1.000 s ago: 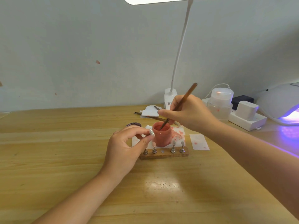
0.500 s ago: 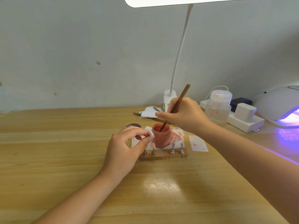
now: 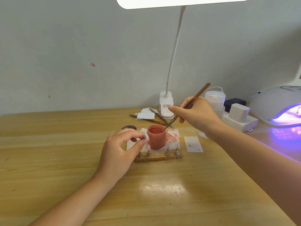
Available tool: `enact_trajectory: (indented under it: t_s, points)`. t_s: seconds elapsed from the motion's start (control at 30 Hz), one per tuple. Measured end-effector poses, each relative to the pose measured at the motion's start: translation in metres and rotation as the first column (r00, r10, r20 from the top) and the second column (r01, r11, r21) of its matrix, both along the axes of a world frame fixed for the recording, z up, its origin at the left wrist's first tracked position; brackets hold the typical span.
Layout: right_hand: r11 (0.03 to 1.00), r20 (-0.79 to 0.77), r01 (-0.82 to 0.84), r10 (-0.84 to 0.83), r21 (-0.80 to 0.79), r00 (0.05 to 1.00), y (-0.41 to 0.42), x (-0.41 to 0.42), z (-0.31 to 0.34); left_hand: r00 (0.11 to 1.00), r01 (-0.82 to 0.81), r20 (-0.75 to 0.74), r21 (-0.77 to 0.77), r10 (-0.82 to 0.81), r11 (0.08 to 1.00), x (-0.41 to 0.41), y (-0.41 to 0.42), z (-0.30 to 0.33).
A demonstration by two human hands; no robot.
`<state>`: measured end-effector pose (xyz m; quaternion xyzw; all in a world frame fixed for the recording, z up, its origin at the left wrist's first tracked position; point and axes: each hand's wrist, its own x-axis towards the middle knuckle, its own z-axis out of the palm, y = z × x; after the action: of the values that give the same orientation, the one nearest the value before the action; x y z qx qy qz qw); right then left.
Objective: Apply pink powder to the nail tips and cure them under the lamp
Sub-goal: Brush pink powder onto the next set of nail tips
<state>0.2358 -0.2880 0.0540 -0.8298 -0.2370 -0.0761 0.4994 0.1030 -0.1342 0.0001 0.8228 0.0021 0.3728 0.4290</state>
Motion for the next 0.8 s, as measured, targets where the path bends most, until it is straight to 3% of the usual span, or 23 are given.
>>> enact_trajectory:
  t_s: [0.23, 0.5, 0.63, 0.8]
  points:
    - [0.995, 0.106, 0.027, -0.037, 0.097, 0.994, -0.009, -0.005, 0.001, 1.000, 0.018, 0.013, 0.019, -0.018, 1.000, 0.002, 0.002, -0.003]
    - [0.921, 0.296, -0.223, 0.127, 0.320, 0.947, -0.009, -0.051, -0.026, 0.999, 0.031, 0.029, 0.017, -0.031, 0.999, 0.003, 0.002, -0.002]
    - [0.935, 0.479, -0.269, 0.132, 0.231, 0.868, -0.011, -0.061, -0.047, 0.998, 0.048, 0.031, 0.016, -0.048, 0.999, 0.003, 0.002, -0.002]
    - [0.938, 0.511, -0.251, 0.099, 0.238, 0.854, -0.008, -0.066, -0.056, 0.997, 0.066, 0.042, 0.044, -0.068, 0.997, 0.002, 0.002, -0.002]
